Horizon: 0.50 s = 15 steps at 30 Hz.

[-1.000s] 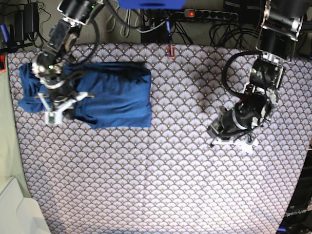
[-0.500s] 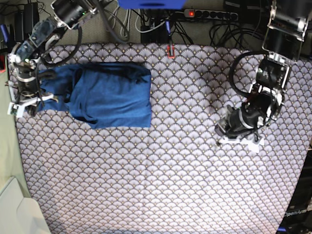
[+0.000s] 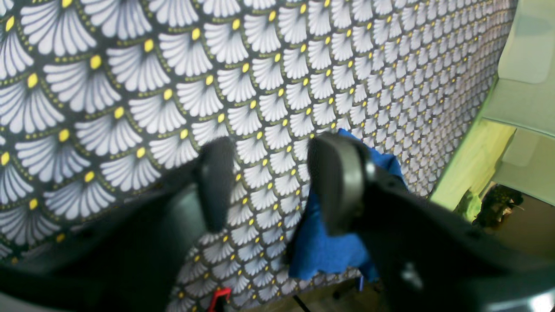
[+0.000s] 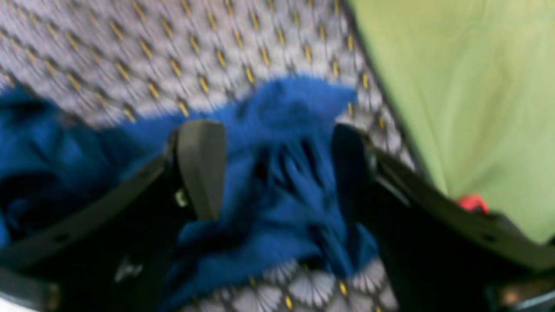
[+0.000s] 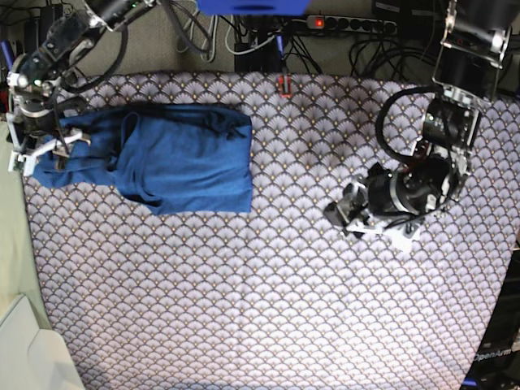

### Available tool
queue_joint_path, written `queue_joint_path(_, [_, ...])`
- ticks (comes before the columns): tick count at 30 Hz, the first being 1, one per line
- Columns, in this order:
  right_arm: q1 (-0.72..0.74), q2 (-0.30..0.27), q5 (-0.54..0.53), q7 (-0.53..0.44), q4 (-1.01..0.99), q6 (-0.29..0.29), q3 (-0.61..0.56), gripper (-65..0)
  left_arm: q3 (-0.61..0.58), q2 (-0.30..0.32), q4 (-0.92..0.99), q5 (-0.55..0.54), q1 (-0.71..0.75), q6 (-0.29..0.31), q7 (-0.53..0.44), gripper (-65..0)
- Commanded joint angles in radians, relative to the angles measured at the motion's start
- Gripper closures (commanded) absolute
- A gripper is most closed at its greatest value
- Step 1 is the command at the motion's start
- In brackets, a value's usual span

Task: Fold the T-shirt properly
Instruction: 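Grasp the loose shirt edge beside the stack with the right gripper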

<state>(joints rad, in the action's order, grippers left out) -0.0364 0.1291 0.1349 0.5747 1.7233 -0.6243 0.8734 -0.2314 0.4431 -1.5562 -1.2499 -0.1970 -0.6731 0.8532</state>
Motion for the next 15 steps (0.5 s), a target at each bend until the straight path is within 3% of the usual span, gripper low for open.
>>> queue_joint_path(1, [0.011,-0.035,-0.014,0.008,0.016,-0.026,-0.009,-38.9,0.008,0.006,-0.019,-0.075,-0.022,-0.025,0.024,-33.8])
queue_joint_path(3, [0.022,-0.069,-0.014,0.089,-0.013,-0.074,-0.015,-39.0,0.008,0.0,-0.019,-0.1,-0.023,-0.025,0.024,-34.0])
queue_joint_path(9, [0.106,-0.176,-0.014,0.282,-0.098,-0.074,-0.016,-39.0,0.008,0.004,-0.014,-0.193,-0.026,-0.025,0.024,-34.0])
queue_joint_path(15, [0.169,-0.231,-0.014,0.399,-0.222,-0.074,-0.016,-39.0,0.008,0.004,-0.013,-0.195,-0.028,-0.025,0.024,-34.0])
